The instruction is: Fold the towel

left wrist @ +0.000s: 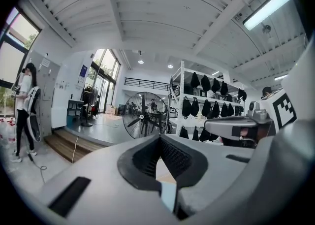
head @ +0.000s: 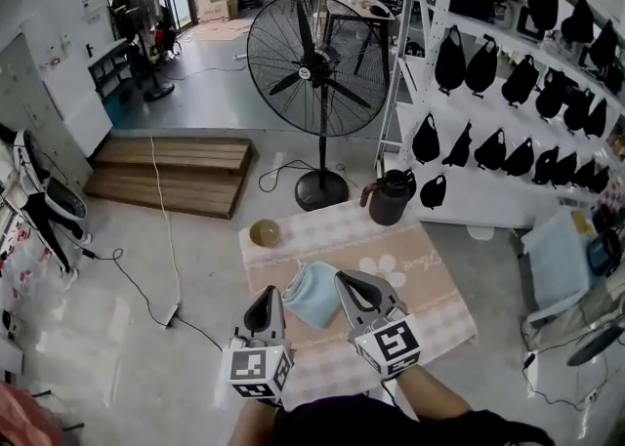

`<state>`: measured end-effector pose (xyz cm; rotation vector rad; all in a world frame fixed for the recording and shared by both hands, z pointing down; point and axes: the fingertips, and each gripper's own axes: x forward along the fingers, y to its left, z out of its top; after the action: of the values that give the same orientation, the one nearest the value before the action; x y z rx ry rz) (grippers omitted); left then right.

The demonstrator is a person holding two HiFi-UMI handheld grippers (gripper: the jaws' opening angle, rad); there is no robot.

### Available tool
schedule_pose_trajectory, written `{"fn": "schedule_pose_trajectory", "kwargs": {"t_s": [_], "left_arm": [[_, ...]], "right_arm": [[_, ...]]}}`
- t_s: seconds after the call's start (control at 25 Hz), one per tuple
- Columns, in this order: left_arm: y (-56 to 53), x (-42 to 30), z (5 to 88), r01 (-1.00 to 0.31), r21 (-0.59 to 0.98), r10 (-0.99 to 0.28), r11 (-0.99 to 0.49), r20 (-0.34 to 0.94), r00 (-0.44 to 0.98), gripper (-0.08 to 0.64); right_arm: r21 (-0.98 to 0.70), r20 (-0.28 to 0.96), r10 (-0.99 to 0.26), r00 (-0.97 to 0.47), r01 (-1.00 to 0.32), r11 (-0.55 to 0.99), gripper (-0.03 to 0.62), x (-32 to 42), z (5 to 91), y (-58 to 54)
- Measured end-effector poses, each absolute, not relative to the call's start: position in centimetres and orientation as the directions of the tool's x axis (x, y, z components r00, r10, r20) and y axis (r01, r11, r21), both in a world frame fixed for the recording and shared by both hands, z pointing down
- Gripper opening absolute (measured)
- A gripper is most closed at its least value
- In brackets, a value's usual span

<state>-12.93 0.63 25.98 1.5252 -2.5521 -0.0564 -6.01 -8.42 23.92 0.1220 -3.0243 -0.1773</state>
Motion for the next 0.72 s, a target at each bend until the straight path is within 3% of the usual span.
{"fn": "schedule_pose_trajectory", "kwargs": {"t_s": [0.72], "left_arm": [[0.5, -13.2, 26.7, -0.873, 0.126, -0.88, 0.471, 0.138, -0.455, 0.005]], "right_arm": [[0.112, 0.118, -0.072, -0.99, -0.059, 0.992, 0.0, -5.8, 24.2, -8.8]]}}
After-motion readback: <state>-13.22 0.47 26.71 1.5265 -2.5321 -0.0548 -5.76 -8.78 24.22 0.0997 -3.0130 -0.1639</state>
